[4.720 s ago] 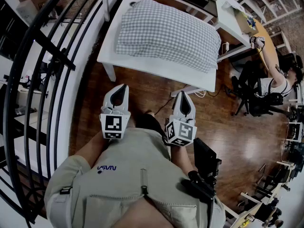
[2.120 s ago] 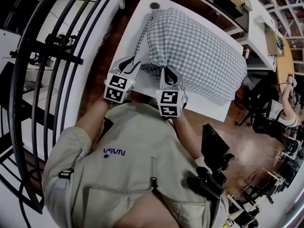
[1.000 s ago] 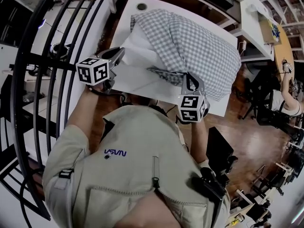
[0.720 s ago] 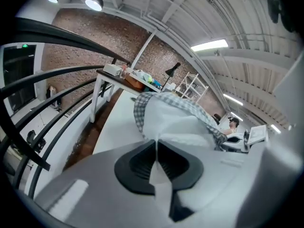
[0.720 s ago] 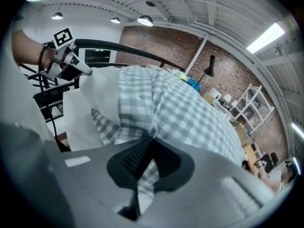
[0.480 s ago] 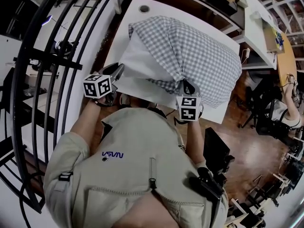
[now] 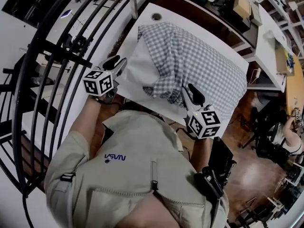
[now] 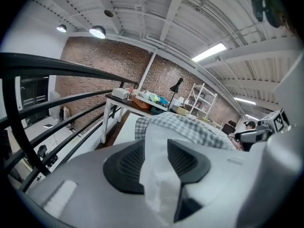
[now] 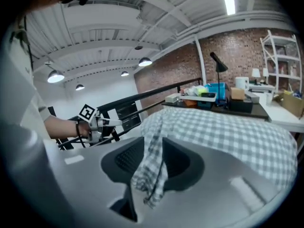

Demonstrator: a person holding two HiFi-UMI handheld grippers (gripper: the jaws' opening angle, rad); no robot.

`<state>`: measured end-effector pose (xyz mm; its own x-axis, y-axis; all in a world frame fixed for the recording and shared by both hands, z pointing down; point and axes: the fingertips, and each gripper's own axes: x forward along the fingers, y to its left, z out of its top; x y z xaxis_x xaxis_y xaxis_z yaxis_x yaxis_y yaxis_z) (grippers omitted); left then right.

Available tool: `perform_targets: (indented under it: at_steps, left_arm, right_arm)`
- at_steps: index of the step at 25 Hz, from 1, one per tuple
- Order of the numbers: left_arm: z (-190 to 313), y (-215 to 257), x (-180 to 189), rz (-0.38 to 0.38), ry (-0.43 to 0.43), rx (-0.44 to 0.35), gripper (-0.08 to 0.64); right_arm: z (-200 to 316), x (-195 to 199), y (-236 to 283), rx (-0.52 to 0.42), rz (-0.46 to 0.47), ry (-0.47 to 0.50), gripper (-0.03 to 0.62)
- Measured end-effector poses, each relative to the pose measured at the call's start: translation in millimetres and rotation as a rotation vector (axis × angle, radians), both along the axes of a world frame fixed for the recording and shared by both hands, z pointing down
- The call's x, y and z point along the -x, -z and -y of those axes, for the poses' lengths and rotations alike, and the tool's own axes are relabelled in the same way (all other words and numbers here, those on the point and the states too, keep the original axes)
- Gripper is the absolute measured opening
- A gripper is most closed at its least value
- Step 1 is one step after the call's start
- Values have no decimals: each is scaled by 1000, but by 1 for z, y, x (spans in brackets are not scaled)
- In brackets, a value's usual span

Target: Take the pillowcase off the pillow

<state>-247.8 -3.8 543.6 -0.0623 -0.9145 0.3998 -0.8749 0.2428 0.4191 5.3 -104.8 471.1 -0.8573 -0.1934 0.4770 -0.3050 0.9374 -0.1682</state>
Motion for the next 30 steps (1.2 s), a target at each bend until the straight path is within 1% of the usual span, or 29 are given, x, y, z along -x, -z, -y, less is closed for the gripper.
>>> perform_targets:
  at_steps: [3, 7, 10, 11, 13, 15, 16, 17, 18, 19, 20, 21, 24, 26, 28, 30]
  left_arm:
    - [30, 0, 9, 14, -85, 2, 180]
    - [78, -10, 13, 11, -232, 28, 223]
    - [107, -21, 4, 14, -374, 46, 272]
    - [115, -26, -2, -1, -421, 52, 289]
    - [128, -34, -13, -58, -487, 53, 307]
    - [136, -35, -21, -119, -513, 40, 305]
    - [137, -33, -24, -135, -521, 34, 288]
    - [137, -31, -28, -135, -528, 34, 249]
    - [135, -28, -32, -115, -535, 41, 174]
    - [133, -25, -35, -78, -539, 49, 93]
    - [130, -21, -38, -34, -544, 52, 52]
    - [127, -15, -41, 10, -550, 46, 36]
    - [110, 7, -43, 115, -566, -6, 27]
    - [92, 15, -42, 139, -558, -38, 25]
    - [73, 16, -41, 135, -541, -54, 25]
    - [59, 12, -43, 126, -522, -56, 22]
  right_arm:
    - [7, 31, 18, -53, 1, 3, 121]
    - [25, 83, 29, -148, -54, -10, 121]
    - [43, 127, 24, -223, -136, -8, 124]
    - [50, 140, 17, -242, -175, -7, 135]
    - [63, 161, -6, -274, -276, 2, 151]
    - [73, 174, -35, -303, -401, 30, 180]
    - [77, 178, -49, -319, -464, 48, 191]
    - [79, 180, -59, -336, -518, 63, 192]
    - [81, 181, -65, -353, -555, 73, 187]
    - [83, 183, -66, -375, -572, 76, 149]
    - [86, 185, -60, -403, -569, 71, 64]
    - [91, 188, -49, -436, -552, 58, 16]
    - [122, 187, -9, -535, -494, -23, 12]
    - [153, 171, 7, -555, -492, -98, 11]
    - [182, 142, 4, -520, -524, -158, 12]
    - [196, 113, -17, -457, -565, -180, 13]
